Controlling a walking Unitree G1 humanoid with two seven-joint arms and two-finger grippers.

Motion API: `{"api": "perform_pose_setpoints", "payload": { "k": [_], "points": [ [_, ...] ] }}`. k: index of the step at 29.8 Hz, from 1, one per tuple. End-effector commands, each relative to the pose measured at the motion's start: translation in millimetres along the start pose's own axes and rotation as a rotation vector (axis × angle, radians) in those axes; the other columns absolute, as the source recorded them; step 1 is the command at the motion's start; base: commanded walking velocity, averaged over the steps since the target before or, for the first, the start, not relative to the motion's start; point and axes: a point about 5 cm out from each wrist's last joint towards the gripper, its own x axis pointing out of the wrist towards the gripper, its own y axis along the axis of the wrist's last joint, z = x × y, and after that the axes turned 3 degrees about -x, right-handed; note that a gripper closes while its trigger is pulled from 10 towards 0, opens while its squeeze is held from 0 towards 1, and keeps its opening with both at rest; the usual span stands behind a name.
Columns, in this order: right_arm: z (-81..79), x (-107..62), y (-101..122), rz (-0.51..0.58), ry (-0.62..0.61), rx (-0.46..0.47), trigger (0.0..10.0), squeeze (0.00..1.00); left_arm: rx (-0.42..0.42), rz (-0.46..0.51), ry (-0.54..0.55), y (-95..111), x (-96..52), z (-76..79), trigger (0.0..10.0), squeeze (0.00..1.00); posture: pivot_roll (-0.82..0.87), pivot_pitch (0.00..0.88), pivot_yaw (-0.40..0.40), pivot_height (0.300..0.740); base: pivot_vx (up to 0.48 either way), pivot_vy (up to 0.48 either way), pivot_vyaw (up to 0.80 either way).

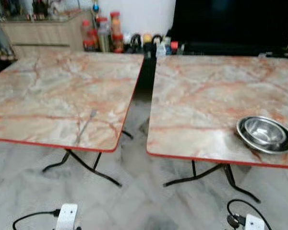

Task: Setting the table

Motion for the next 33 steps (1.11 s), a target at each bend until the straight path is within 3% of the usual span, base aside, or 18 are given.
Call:
{"api": "perform_pose_setpoints", "payload": {
  "k": [1, 7, 33],
  "points": [
    [0.0, 0.3, 2.2, 0.009, -0.003, 0.020, 10.0, 0.00, 0.006, -0.020, 0.017, -4.5, -0.9, -5.3, 10.0, 0.00, 0.01, 0.000, -0.019, 0.740, 0.000, 0.000, 0.00],
    [-3.3, 0.5, 1.3, 0.014, 0.005, 0.026, 10.0, 0.00, 0.036, -0.035, 0.024, -7.2, -1.6, -9.4, 10.0, 0.00, 0.00, 0.003, 0.002, 0.740, 0.000, 0.000, 0.00],
    [-5.0, -0.4, -3.9, -0.003, 0.019, -0.015, 10.0, 0.00, 0.046, -0.041, 0.024, -10.9, -2.4, -10.7, 10.0, 0.00, 0.00, 0.003, -0.004, 0.740, 0.000, -0.266, 0.05]
  ]
}}
